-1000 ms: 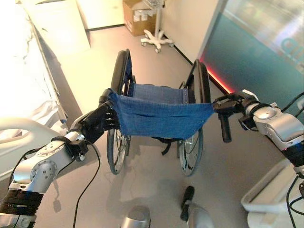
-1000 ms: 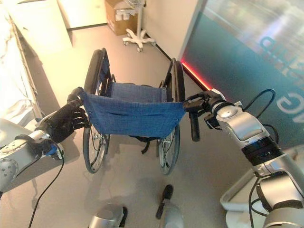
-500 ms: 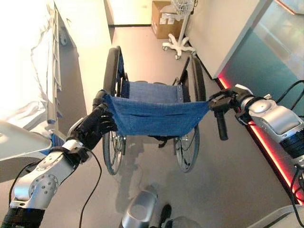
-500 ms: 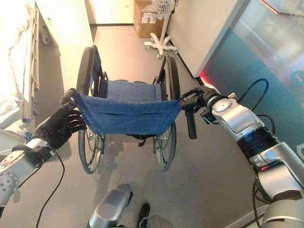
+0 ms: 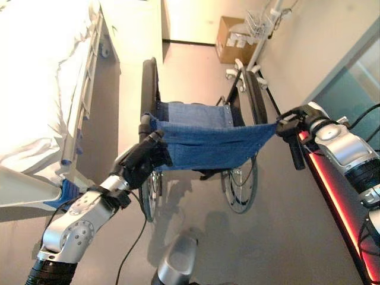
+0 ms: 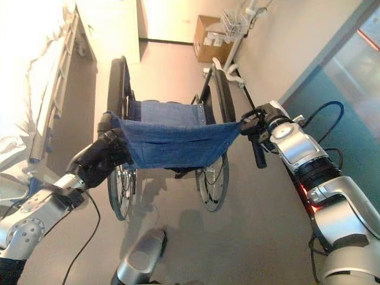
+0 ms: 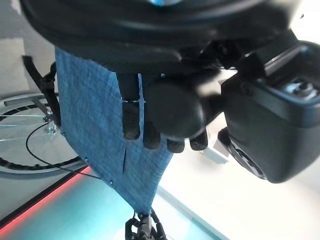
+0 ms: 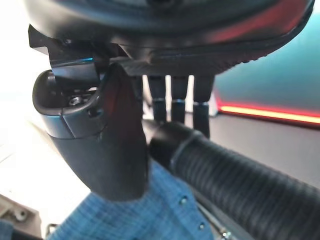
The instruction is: Push the wheelchair next to the bed
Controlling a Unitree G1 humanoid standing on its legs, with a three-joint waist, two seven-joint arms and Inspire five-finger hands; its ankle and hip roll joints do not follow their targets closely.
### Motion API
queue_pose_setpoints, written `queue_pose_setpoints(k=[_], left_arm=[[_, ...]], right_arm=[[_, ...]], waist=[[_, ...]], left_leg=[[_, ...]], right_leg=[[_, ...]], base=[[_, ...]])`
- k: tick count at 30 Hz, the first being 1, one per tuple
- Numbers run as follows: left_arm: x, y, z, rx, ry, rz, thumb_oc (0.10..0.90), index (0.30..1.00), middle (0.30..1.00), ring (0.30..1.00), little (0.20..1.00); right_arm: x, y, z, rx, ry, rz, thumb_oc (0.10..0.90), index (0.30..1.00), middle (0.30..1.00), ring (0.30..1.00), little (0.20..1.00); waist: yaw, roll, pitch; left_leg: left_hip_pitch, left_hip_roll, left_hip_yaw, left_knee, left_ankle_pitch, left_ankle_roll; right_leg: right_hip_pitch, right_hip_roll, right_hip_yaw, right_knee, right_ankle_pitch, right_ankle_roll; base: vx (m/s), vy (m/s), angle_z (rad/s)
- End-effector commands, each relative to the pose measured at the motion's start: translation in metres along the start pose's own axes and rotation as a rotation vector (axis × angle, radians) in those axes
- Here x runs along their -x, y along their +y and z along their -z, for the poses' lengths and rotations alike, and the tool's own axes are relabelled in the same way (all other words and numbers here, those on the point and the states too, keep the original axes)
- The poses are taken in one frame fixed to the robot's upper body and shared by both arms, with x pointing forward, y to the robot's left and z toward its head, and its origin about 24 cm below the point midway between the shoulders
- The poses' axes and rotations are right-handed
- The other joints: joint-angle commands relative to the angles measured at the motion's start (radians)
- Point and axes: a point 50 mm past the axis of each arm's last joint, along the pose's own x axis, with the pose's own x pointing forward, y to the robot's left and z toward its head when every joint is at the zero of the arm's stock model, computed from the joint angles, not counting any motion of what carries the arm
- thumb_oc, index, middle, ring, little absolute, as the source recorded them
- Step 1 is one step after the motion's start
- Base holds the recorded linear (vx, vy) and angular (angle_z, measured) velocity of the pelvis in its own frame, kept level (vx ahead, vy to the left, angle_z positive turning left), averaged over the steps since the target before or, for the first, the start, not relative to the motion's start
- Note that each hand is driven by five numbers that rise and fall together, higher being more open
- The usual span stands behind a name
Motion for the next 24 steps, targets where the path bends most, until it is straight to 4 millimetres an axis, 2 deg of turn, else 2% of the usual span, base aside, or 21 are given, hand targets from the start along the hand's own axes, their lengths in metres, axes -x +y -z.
queue_pose_setpoints(k=[1,2,3,5,6,7,9,11,12,13,16,18,20,21,22,23,24], left_arm=[[-0.013,-0.013,-0.028,0.027,-0.119,0.106,0.400,0.300,0.300,0.300,0.300],[-0.013,-0.013,-0.028,0.030,-0.117,0.108,0.400,0.300,0.300,0.300,0.300],[-0.012,-0.014,-0.029,0.043,-0.113,0.134,0.400,0.300,0.300,0.300,0.300],[-0.012,-0.018,-0.028,0.049,-0.120,0.163,0.400,0.300,0.300,0.300,0.300],[-0.012,-0.020,-0.026,0.052,-0.123,0.178,0.400,0.300,0.300,0.300,0.300],[-0.013,-0.024,-0.024,0.045,-0.126,0.204,0.400,0.300,0.300,0.300,0.300],[-0.013,-0.027,-0.022,0.026,-0.121,0.221,0.400,0.300,0.300,0.300,0.300],[-0.013,-0.027,-0.023,0.012,-0.120,0.218,0.400,0.300,0.300,0.300,0.300],[-0.011,-0.024,-0.023,-0.003,-0.128,0.201,0.400,0.300,0.300,0.300,0.300],[-0.010,-0.022,-0.024,-0.009,-0.136,0.183,0.400,0.300,0.300,0.300,0.300],[-0.008,-0.021,-0.023,-0.007,-0.148,0.167,0.400,0.300,0.300,0.300,0.300],[-0.005,-0.023,-0.022,0.008,-0.153,0.164,0.400,0.300,0.300,0.300,0.300],[-0.003,-0.026,-0.021,0.021,-0.155,0.149,0.400,0.300,0.300,0.300,0.300],[0.000,-0.026,-0.020,0.037,-0.159,0.130,0.400,0.300,0.300,0.300,0.300],[0.002,-0.025,-0.019,0.049,-0.167,0.113,0.400,0.300,0.300,0.300,0.300],[0.002,-0.025,-0.019,0.053,-0.171,0.107,0.400,0.300,0.300,0.300,0.300],[0.003,-0.026,-0.019,0.058,-0.177,0.099,0.400,0.300,0.300,0.300,0.300]], right_arm=[[0.020,0.007,-0.073,-0.022,-0.361,-0.112,0.400,0.300,0.300,0.300,0.300],[0.021,0.007,-0.073,-0.020,-0.361,-0.112,0.400,0.300,0.300,0.300,0.300],[0.021,0.003,-0.068,-0.011,-0.350,-0.092,0.400,0.300,0.300,0.300,0.300],[0.022,-0.004,-0.064,-0.007,-0.344,-0.069,0.400,0.300,0.300,0.300,0.300],[0.022,-0.006,-0.062,-0.008,-0.343,-0.057,0.400,0.300,0.300,0.300,0.300],[0.022,-0.009,-0.061,-0.018,-0.339,-0.038,0.400,0.300,0.300,0.300,0.300],[0.023,-0.010,-0.064,-0.036,-0.344,-0.031,0.400,0.300,0.300,0.300,0.300],[0.024,-0.010,-0.070,-0.051,-0.353,-0.035,0.400,0.300,0.300,0.300,0.300],[0.027,-0.009,-0.077,-0.059,-0.366,-0.047,0.400,0.300,0.300,0.300,0.300],[0.028,-0.009,-0.081,-0.064,-0.374,-0.056,0.400,0.300,0.300,0.300,0.300],[0.029,-0.016,-0.082,-0.066,-0.373,-0.063,0.400,0.300,0.300,0.300,0.300],[0.028,-0.018,-0.079,-0.064,-0.367,-0.065,0.400,0.300,0.300,0.300,0.300],[0.029,-0.017,-0.081,-0.062,-0.375,-0.078,0.400,0.300,0.300,0.300,0.300],[0.029,-0.014,-0.082,-0.057,-0.383,-0.092,0.400,0.300,0.300,0.300,0.300],[0.029,-0.010,-0.083,-0.040,-0.393,-0.102,0.400,0.300,0.300,0.300,0.300],[0.030,-0.008,-0.083,-0.035,-0.397,-0.103,0.400,0.300,0.300,0.300,0.300],[0.030,-0.003,-0.083,-0.027,-0.404,-0.106,0.400,0.300,0.300,0.300,0.300]], waist=[[-0.073,0.016,-0.157],[-0.075,0.020,-0.160],[-0.084,0.033,-0.148],[-0.095,0.052,-0.137],[-0.103,0.060,-0.132],[-0.119,0.066,-0.121],[-0.131,0.058,-0.114],[-0.132,0.048,-0.110],[-0.133,0.038,-0.109],[-0.133,0.030,-0.111],[-0.137,0.015,-0.128],[-0.145,0.008,-0.142],[-0.148,0.002,-0.148],[-0.151,0.000,-0.149],[-0.155,-0.008,-0.139],[-0.156,-0.010,-0.135],[-0.158,-0.014,-0.125]], left_leg=[[-0.018,-0.099,-0.091,-0.170,0.125,-0.026],[-0.022,-0.095,-0.097,-0.166,0.127,-0.030],[-0.032,-0.093,-0.136,-0.115,0.124,-0.051],[-0.025,-0.086,-0.187,-0.074,0.122,-0.073],[-0.008,-0.086,-0.213,-0.067,0.104,-0.078],[0.034,-0.079,-0.250,-0.074,0.049,-0.080],[0.082,-0.065,-0.288,-0.088,-0.013,-0.082],[0.113,-0.042,-0.307,-0.101,-0.044,-0.091],[0.143,-0.009,-0.315,-0.112,-0.066,-0.105],[0.152,0.009,-0.315,-0.114,-0.071,-0.113],[0.136,0.046,-0.329,-0.089,-0.048,-0.136],[0.119,0.094,-0.346,-0.048,-0.009,-0.156],[0.127,0.137,-0.339,-0.023,0.029,-0.169],[0.115,0.161,-0.333,0.035,0.086,-0.179],[0.063,0.168,-0.312,0.172,0.162,-0.171],[0.042,0.165,-0.303,0.219,0.175,-0.166],[-0.005,0.150,-0.286,0.329,0.193,-0.157]], right_leg=[[0.083,0.051,-0.068,-0.324,0.328,-0.098],[0.082,0.047,-0.071,-0.347,0.316,-0.107],[0.084,-0.004,-0.084,-0.518,0.226,-0.154],[0.065,-0.042,-0.075,-0.660,0.220,-0.172],[0.046,-0.063,-0.062,-0.700,0.239,-0.168],[-0.003,-0.107,-0.033,-0.746,0.289,-0.150],[-0.064,-0.183,0.005,-0.811,0.388,-0.114],[-0.086,-0.221,0.013,-0.856,0.449,-0.089],[-0.096,-0.236,0.012,-0.887,0.483,-0.073],[-0.099,-0.233,0.012,-0.872,0.486,-0.068],[-0.078,-0.198,0.019,-0.851,0.426,-0.071],[-0.079,-0.152,0.008,-0.810,0.347,-0.088],[-0.083,-0.123,-0.015,-0.780,0.302,-0.122],[-0.082,-0.099,-0.030,-0.765,0.279,-0.153],[-0.065,-0.068,-0.044,-0.762,0.261,-0.194],[-0.060,-0.061,-0.050,-0.764,0.258,-0.205],[-0.049,-0.046,-0.059,-0.767,0.253,-0.226]], base=[[0.24,-0.055,0.22],[0.34,-0.172,0.39],[0.22,-0.215,0.49],[0.21,-0.245,0.48],[0.21,-0.287,0.44],[0.25,-0.363,0.76],[0.29,-0.429,1.00],[0.31,-0.452,0.80],[0.37,-0.545,0.50],[0.37,-0.535,0.57],[0.27,-0.369,0.67],[0.31,-0.401,0.97],[0.24,-0.355,0.60],[0.24,-0.494,0.61],[0.18,-0.450,0.51],[0.13,-0.423,0.24],[0.09,-0.330,0.06]])
